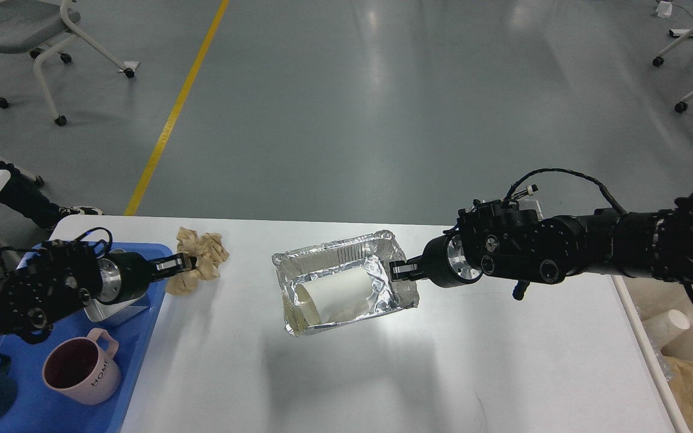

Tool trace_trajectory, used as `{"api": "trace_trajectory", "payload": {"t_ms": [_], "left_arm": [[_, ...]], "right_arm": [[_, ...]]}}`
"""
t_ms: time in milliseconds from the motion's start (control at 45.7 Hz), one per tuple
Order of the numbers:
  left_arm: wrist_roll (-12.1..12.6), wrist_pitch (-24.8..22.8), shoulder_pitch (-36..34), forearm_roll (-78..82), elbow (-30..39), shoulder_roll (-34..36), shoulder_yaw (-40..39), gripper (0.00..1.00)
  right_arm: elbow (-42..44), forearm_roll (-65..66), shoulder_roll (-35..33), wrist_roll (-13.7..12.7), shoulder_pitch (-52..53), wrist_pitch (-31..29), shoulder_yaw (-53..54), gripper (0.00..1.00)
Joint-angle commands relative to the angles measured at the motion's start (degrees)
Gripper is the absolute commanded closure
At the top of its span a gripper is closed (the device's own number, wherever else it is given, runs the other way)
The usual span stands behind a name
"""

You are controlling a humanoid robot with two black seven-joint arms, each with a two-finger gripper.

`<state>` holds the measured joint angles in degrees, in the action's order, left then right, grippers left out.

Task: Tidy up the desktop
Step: 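Grasp the crumpled brown paper with the left gripper and lift, then carry the crumpled paper over the foil tray and release it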

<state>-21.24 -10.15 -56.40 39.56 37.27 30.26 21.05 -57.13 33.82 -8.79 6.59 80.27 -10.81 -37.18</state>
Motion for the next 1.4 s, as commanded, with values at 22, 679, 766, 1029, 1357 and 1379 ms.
{"api": "trace_trajectory", "payload": {"t_ms": [22,679,766,1029,1357,1379], "left_arm": [[-0.56,-2.33,-2.75,-0.09,4.82,9.01,-3.64,1.00],[-0.47,-10.24,-15.14,2.45,29.79,42.07,-5.41,0.99],[-0.30,-11.38,-16.81,3.42,30.76,42.25,-5.41,0.99],[3.74,-6.82,-18.31,3.77,28.92,27.68,-4.62,0.99],[5.59,-4.36,-19.98,3.86,23.29,6.66,-2.07,0.99],[5.59,-4.27,-20.24,3.86,23.12,5.70,-1.46,0.99]], "right_arm": [[-0.08,-0.33,0.00,0.00,-0.11,0.00,-0.08,1.00],[0.01,-0.42,1.41,0.00,0.33,0.00,0.18,1.00],[0.01,-0.42,1.50,0.00,0.42,0.00,0.44,1.00],[0.01,-0.42,2.38,0.00,0.51,0.00,0.62,1.00],[0.27,-0.51,2.82,0.00,0.51,0.00,0.53,1.00],[0.36,-0.51,2.82,0.00,0.51,0.00,0.53,1.00]]}}
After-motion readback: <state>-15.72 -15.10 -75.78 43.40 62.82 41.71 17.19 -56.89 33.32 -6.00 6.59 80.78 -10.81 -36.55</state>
